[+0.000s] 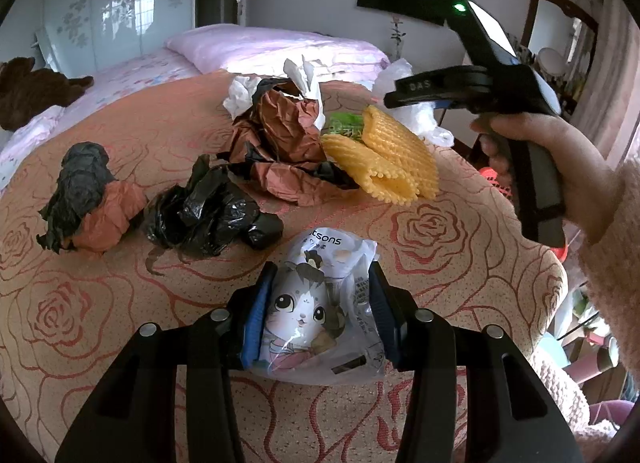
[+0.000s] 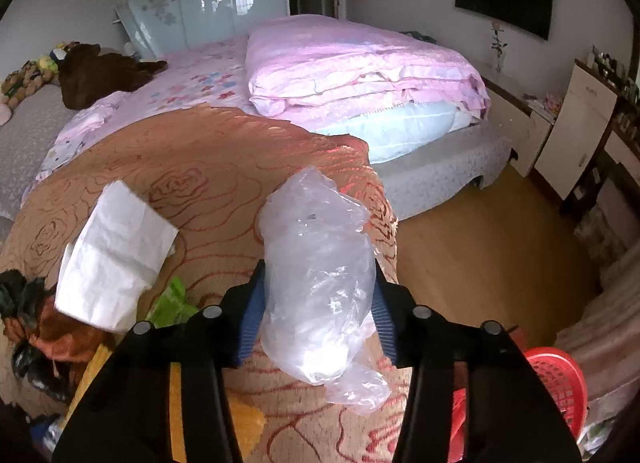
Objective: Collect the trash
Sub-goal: 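Carry the snack bag and plastic bag in both tools over the basket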
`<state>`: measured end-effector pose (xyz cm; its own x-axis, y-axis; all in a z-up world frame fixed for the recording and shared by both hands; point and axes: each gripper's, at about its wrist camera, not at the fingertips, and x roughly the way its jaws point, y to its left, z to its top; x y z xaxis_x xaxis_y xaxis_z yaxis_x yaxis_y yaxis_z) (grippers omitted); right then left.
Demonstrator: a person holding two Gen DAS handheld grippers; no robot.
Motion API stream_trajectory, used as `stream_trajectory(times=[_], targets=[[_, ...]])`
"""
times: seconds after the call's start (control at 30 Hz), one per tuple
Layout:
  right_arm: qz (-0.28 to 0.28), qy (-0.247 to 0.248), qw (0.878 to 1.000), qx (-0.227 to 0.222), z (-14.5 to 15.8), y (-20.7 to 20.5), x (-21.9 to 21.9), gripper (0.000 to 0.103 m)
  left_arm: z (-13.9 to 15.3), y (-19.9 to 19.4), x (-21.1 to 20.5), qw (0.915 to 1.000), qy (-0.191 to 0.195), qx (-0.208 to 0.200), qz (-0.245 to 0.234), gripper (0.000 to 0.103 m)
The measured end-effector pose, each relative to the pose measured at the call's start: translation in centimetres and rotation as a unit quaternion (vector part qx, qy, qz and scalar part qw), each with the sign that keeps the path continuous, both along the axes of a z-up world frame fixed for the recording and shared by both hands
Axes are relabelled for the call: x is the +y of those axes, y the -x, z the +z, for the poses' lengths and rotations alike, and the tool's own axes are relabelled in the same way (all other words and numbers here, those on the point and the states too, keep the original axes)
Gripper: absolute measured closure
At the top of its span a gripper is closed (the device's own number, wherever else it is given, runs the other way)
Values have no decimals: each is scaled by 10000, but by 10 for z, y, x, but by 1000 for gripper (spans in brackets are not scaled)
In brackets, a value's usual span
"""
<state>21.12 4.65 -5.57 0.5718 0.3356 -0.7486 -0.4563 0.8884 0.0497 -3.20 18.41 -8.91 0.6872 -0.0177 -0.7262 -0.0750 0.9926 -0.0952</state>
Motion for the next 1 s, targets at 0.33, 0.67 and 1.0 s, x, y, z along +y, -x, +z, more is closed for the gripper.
stream_trajectory(times=[0.33, 0.67, 1.0], targets=[[85, -467, 9987, -190, 26, 41, -24, 58, 1, 0, 1, 9998, 141, 56, 92, 59], [131, -828, 9961, -284, 45, 94, -53, 58, 17, 7, -13, 9997, 169, -152, -73, 60], [86, -1033, 9933, -509, 63, 134, -84, 58, 58, -3, -18, 9980, 285, -571, -10, 60]])
